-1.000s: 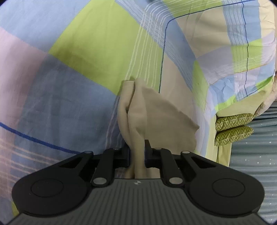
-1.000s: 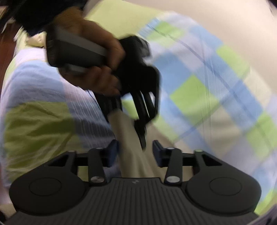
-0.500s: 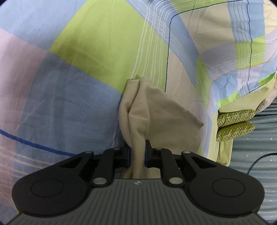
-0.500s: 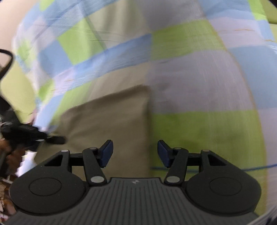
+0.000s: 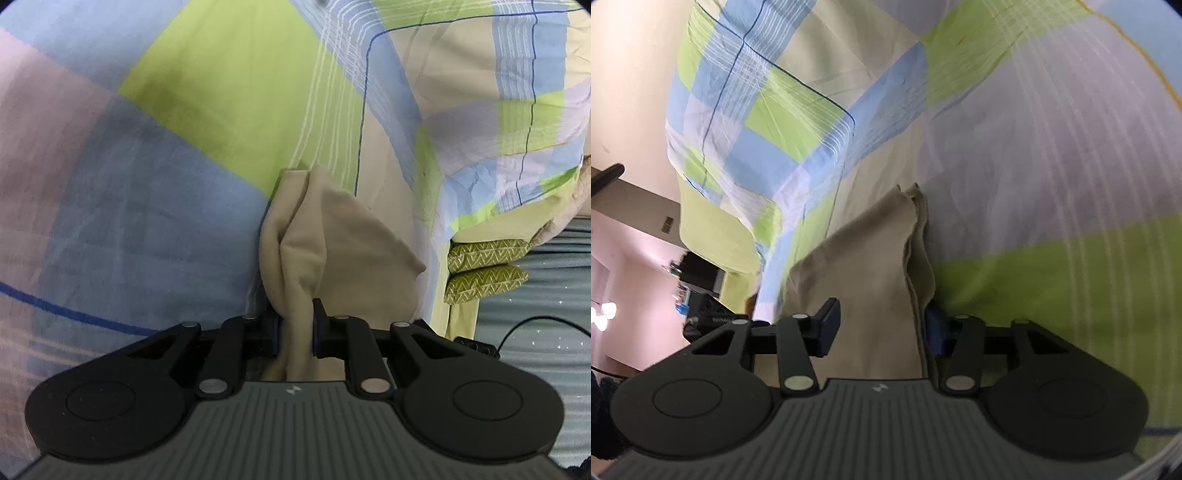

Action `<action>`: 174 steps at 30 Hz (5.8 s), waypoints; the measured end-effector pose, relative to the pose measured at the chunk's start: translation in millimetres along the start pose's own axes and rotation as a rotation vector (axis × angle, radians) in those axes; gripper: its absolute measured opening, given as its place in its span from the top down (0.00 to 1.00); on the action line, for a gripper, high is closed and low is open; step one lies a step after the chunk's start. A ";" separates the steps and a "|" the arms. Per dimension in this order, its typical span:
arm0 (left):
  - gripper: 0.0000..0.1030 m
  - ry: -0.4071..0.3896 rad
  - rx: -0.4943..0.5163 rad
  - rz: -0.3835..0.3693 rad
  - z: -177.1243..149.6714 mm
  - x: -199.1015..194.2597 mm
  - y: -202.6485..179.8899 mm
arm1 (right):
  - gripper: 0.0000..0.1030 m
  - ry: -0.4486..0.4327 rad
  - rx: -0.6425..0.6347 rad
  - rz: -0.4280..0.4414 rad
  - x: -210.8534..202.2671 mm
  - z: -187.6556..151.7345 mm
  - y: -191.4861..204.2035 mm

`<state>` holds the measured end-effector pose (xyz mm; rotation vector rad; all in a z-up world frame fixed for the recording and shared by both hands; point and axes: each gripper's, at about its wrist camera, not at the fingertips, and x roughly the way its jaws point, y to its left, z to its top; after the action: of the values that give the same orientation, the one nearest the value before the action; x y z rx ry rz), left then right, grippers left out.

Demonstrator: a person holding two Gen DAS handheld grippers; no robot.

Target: Fold clothes

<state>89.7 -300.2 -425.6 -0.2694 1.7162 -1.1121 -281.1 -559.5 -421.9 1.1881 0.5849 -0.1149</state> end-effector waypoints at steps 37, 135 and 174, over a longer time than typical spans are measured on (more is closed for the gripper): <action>0.90 0.819 0.993 -0.141 -385.4 238.7 -374.7 | 0.92 -1.012 0.664 -0.779 -435.4 -444.5 126.1; 0.87 0.444 1.807 0.019 -647.2 340.3 -441.2 | 0.85 -1.032 0.464 -1.308 -542.0 -510.3 41.8; 0.31 0.383 1.810 0.218 -629.6 186.4 -369.7 | 0.22 -1.196 0.800 -1.347 -406.6 -569.6 159.4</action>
<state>-637.3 -277.4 -228.3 1.2539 0.4222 -2.1105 -774.2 -74.6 -230.0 1.0056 0.1234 -2.1926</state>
